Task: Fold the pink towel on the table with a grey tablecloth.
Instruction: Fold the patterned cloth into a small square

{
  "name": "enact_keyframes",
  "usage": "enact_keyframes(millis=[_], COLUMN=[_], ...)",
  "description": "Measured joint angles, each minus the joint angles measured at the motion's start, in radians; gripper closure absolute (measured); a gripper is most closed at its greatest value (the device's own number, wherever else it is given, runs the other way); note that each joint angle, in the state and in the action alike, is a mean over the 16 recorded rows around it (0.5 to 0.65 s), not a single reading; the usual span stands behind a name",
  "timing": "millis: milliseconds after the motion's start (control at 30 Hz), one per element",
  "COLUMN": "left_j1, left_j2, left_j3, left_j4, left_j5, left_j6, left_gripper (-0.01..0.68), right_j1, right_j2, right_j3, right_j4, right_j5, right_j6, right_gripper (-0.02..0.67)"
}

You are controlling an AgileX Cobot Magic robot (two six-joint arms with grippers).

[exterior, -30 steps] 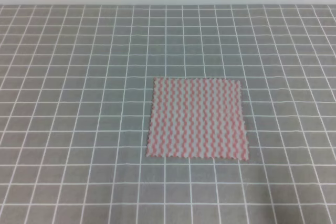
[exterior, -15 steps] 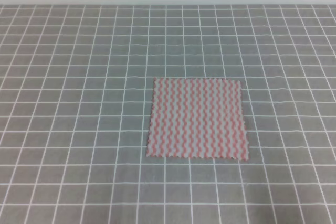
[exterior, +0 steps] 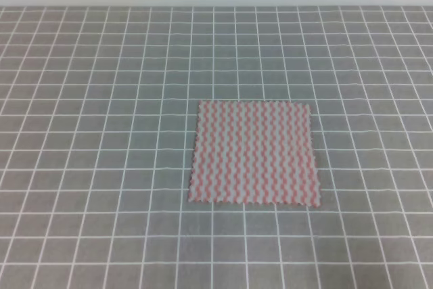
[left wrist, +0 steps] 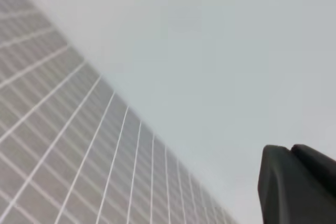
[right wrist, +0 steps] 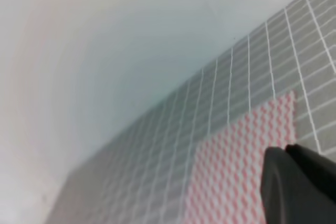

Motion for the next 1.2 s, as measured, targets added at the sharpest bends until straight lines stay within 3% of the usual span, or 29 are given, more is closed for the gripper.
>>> enact_keyframes(millis=[300, 567, 900, 1200], left_j1=[0.000, 0.000, -0.001, -0.051], left_j2=[0.003, 0.045, 0.327, 0.753], left_j3=[-0.004, -0.091, -0.365, -0.610], left_j4=[-0.089, -0.087, -0.083, -0.058], left_j5=[-0.028, 0.160, 0.478, 0.657], left_j6=[-0.046, 0.010, 0.365, 0.669], left_gripper=[0.673, 0.673, 0.673, 0.673], right_j1=[0.000, 0.000, 0.000, 0.007], right_j2=[0.014, 0.163, 0.564, 0.923], right_j3=[-0.017, -0.159, -0.439, -0.653], right_j4=[0.076, -0.167, -0.538, -0.668], right_j5=[-0.021, 0.074, 0.256, 0.409], right_j6=[-0.021, -0.022, -0.021, 0.003], right_gripper=[0.666, 0.666, 0.666, 0.666])
